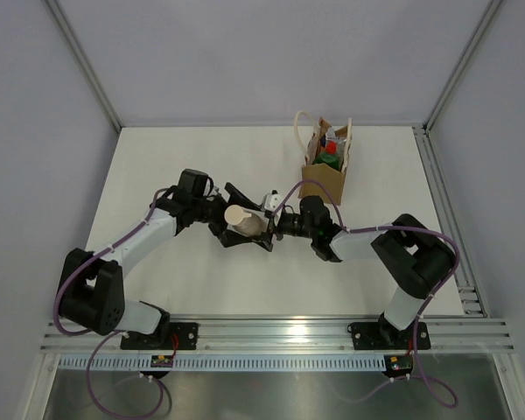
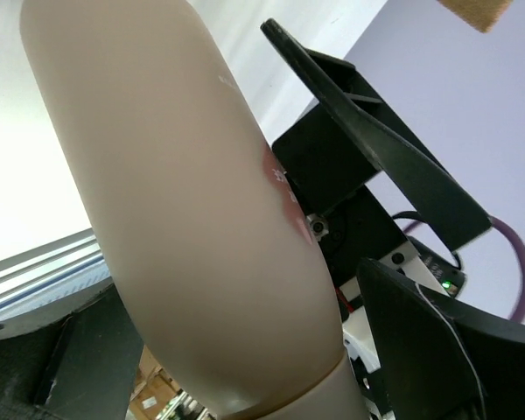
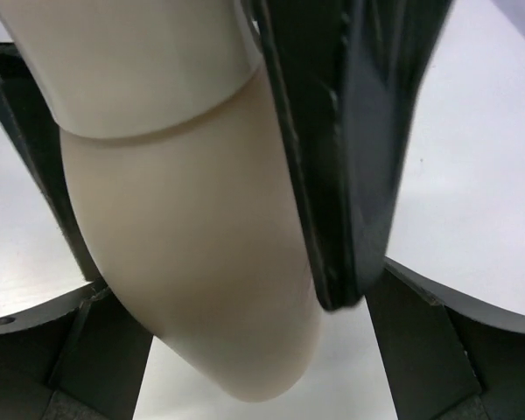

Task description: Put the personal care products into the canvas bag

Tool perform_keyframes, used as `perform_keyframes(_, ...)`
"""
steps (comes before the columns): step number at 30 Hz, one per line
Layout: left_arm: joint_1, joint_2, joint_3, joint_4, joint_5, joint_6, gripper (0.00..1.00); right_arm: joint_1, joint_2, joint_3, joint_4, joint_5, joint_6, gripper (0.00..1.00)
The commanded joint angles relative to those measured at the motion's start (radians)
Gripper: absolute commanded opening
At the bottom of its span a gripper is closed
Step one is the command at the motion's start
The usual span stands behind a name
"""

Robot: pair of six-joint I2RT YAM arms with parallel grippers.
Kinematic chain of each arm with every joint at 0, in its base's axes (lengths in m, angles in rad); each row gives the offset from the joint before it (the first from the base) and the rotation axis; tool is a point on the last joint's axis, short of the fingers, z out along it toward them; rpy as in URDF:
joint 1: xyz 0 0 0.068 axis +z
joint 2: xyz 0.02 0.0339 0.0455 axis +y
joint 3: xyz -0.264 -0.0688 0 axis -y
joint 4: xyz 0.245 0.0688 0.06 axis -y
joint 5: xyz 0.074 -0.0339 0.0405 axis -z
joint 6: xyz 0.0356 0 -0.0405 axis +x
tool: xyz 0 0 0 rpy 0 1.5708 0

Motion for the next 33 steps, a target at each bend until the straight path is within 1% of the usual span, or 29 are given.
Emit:
perform_keyframes(1, -0.019, -0.084, -0.007, 0.134, 0.090, -0.125, 0.99, 0.026, 0.016, 0.001, 0.242, 0.084, 0.064, 0.99)
perform_keyframes(6, -0.020, -0.087, 0.000, 0.163, 0.093, -0.157, 0.99, 0.031, 0.045, 0.013, 0.316, 0.024, 0.058, 0.98)
perform_keyframes(9, -0.028, -0.086, 0.006, 0.175, 0.096, -0.177, 0.99, 0.032, 0.062, 0.021, 0.357, 0.018, 0.066, 0.92)
perform_keyframes(12, -0.034, -0.084, 0.010, 0.192, 0.098, -0.192, 0.99, 0.032, 0.071, 0.027, 0.368, 0.013, 0.067, 0.80)
perform_keyframes(13, -0.034, -0.086, 0.013, 0.192, 0.095, -0.194, 0.99, 0.032, 0.070, 0.027, 0.371, 0.008, 0.066, 0.69)
perform_keyframes(16, -0.034, -0.089, 0.011, 0.206, 0.096, -0.208, 0.99, 0.032, 0.056, 0.012, 0.388, -0.027, 0.063, 0.52)
perform_keyframes(17, -0.034, -0.087, 0.011, 0.212, 0.096, -0.209, 0.99, 0.032, 0.050, 0.000, 0.411, -0.035, 0.063, 0.43)
perform_keyframes(20, -0.033, -0.087, 0.013, 0.215, 0.096, -0.209, 0.99, 0.032, 0.019, -0.014, 0.426, -0.064, 0.066, 0.34)
perform_keyframes(21, -0.033, -0.086, 0.014, 0.209, 0.093, -0.208, 0.99, 0.031, 0.008, -0.023, 0.425, -0.073, 0.063, 0.30)
perform_keyframes(23, -0.030, -0.081, 0.013, 0.203, 0.090, -0.195, 0.99, 0.028, -0.029, -0.042, 0.425, -0.079, 0.063, 0.26)
perform_keyframes(24, -0.028, -0.076, 0.011, 0.195, 0.088, -0.186, 0.99, 0.028, -0.038, -0.048, 0.422, -0.079, 0.055, 0.23)
perform_keyframes(28, -0.013, -0.078, -0.004, 0.177, 0.085, -0.174, 0.99, 0.017, -0.099, -0.071, 0.396, -0.076, 0.015, 0.20)
perform_keyframes(33, 0.023, -0.078, -0.006, 0.094, 0.078, -0.120, 0.99, -0.006, -0.138, -0.092, 0.377, -0.091, -0.012, 0.17)
